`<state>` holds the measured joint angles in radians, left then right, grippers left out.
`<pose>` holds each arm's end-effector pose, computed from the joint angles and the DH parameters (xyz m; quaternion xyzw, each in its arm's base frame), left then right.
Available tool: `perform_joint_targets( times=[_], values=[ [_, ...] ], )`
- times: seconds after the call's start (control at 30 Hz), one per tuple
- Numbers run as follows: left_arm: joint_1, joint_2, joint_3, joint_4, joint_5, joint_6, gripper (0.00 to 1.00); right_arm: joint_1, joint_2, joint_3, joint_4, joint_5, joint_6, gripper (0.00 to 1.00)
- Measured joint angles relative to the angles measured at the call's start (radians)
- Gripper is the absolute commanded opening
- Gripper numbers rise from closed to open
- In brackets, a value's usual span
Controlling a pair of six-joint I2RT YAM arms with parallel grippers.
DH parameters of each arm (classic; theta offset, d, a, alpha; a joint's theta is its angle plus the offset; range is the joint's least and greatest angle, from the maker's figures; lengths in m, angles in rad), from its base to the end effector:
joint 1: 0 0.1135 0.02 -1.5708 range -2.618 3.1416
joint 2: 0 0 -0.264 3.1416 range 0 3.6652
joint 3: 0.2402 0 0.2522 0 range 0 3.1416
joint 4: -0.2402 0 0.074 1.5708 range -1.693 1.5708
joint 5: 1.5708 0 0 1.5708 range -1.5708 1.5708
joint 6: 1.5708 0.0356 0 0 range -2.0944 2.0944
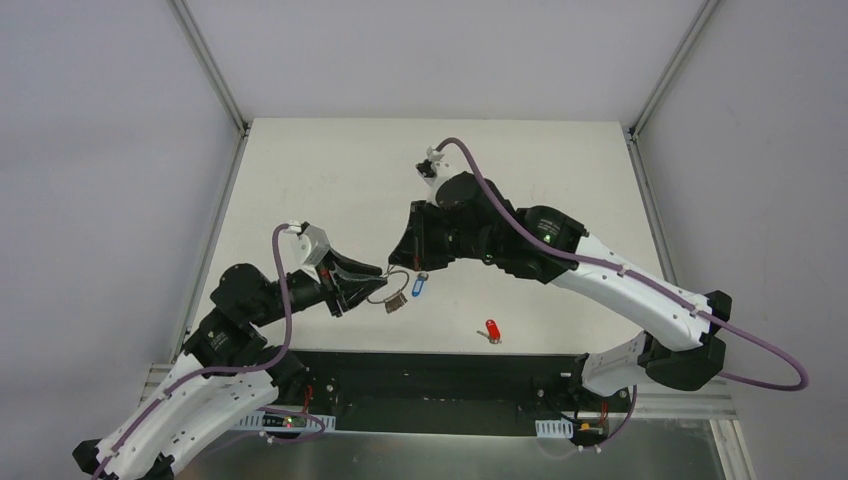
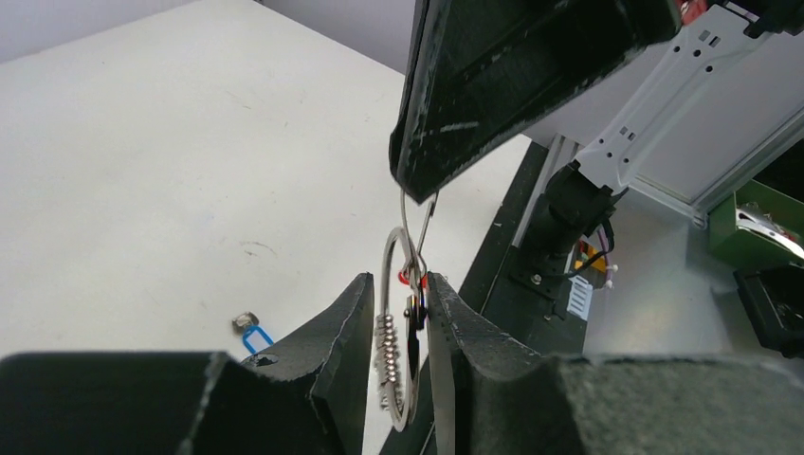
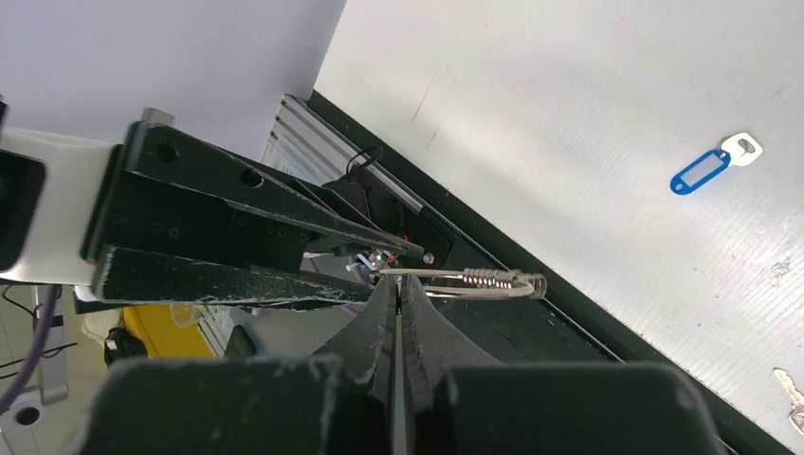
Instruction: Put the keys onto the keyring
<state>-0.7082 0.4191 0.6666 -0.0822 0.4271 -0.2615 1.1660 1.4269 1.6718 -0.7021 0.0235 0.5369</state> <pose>0.0714 -0.0805 0.3566 0.2976 0.5801 -0.4688 0.5959 0.1203 0.2787 0.4440 -0.2567 0.8092 0.3909 0.3557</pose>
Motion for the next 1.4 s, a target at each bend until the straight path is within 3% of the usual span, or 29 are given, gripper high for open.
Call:
perform_joint_targets(
  times=[0.4, 0.93, 1.4],
  values=[
    [0.0, -0.017, -0.064, 0.158, -0.022, 0.045, 0.29, 0.006, 0.122, 0.257, -0.18, 0.095, -0.042, 0.0],
    [0.0, -0.023, -0.15, 0.31, -0.016, 0.118, 0.27, 0.022, 0.284, 0.517, -0.428, 0.169, -0.079, 0.0],
    [0.0, -0.02, -0.237, 0.449, 0.012, 0.26, 0.27, 0.024, 0.296, 0.532, -0.476, 0.216, -0.102, 0.0]
  ],
)
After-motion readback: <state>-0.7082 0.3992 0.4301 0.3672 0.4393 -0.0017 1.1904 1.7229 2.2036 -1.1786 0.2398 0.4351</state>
